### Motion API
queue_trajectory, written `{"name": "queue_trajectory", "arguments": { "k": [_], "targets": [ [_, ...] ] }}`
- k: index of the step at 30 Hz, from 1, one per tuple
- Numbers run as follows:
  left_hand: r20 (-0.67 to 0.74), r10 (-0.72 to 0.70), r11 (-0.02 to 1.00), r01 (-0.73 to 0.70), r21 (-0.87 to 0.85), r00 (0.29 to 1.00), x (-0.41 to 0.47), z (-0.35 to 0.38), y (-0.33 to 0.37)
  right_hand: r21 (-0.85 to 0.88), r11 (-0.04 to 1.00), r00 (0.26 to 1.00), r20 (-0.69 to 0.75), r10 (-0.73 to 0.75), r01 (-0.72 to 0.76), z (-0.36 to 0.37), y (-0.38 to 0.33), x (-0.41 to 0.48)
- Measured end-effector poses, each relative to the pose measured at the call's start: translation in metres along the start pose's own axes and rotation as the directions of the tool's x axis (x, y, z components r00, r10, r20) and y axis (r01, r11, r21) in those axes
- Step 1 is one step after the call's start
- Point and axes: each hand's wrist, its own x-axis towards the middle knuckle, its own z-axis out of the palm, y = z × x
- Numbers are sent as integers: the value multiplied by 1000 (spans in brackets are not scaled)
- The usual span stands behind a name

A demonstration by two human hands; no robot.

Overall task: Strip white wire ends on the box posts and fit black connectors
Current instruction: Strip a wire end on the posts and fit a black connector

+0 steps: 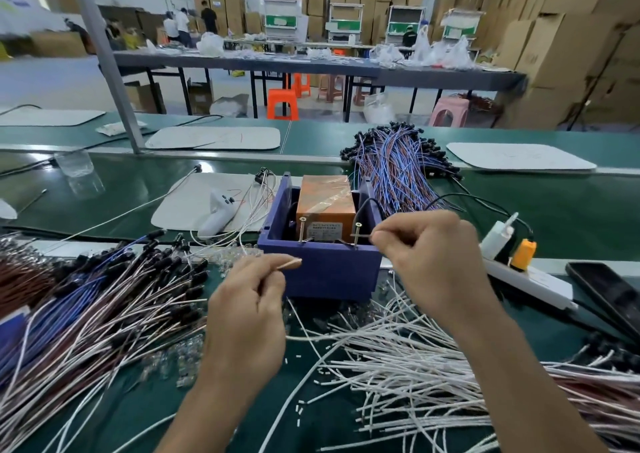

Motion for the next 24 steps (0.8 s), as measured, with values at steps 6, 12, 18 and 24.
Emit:
{"name": "queue_trajectory", "arguments": {
  "k": [6, 12, 18, 24],
  "targets": [
    [-34, 144, 974, -135, 179, 989, -4, 4, -1, 8, 998, 985, 162, 54, -56, 14, 13, 7],
    [-128, 82, 980, -57, 193, 988, 4, 7, 4, -33, 998, 993, 102, 65, -62, 14, 16, 10],
    [-176, 9, 992, 13, 125, 984, 11, 10, 3, -35, 997, 996, 53, 73, -71, 14, 17, 10],
    [-211, 40, 985, -3, 172, 977, 14, 12, -5, -41, 996, 996, 47, 78, -76, 16, 19, 11]
  ]
}}
